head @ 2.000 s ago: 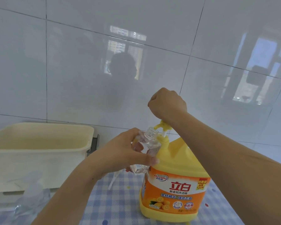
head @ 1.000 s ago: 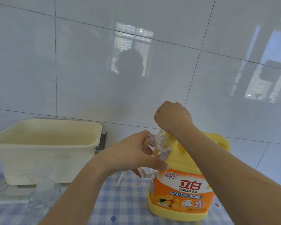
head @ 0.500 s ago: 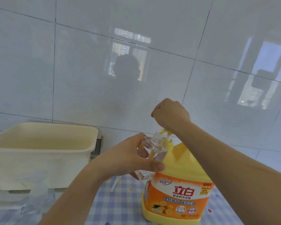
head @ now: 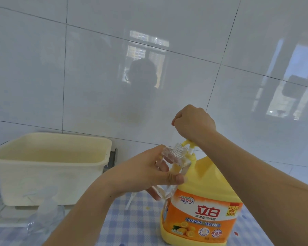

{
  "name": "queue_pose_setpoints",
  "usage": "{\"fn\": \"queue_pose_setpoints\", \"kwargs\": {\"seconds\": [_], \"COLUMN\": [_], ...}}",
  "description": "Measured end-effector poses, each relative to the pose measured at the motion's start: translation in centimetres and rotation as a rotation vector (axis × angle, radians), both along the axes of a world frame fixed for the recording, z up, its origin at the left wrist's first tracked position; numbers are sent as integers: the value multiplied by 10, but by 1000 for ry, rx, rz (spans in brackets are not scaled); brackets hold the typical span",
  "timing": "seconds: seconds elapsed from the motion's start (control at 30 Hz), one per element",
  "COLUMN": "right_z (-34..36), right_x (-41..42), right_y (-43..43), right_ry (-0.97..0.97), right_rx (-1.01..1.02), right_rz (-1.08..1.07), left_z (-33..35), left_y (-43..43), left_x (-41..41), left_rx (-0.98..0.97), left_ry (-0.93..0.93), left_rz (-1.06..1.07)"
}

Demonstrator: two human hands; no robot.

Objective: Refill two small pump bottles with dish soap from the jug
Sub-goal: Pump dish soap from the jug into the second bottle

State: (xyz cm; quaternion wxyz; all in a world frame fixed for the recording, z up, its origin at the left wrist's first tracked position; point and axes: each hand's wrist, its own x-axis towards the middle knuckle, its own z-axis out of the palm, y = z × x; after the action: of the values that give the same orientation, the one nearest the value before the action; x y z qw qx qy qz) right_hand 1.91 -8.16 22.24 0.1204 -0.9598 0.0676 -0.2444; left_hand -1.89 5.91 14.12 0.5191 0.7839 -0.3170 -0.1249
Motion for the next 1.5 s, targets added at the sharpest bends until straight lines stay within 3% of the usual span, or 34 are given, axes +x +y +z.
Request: {"fn": "queue_pose_setpoints", "kwargs": {"seconds": [0.5,1.07,1.5], "right_z": [-23,-15,2], "right_x": [-2,0,-4], "right_y": [1,-1,4], "right_ry": [22,54,41], "right_rx": [-119,-26,-10], "right_rz": [33,25,20], "left_z": [-6,-3,1], "left_y": [4,3,6], "left_x": [5,-1,-1], "left_rx": [40,41,22], "left_ry": [43,74,-92], "left_rz": [-29,-74,93]}}
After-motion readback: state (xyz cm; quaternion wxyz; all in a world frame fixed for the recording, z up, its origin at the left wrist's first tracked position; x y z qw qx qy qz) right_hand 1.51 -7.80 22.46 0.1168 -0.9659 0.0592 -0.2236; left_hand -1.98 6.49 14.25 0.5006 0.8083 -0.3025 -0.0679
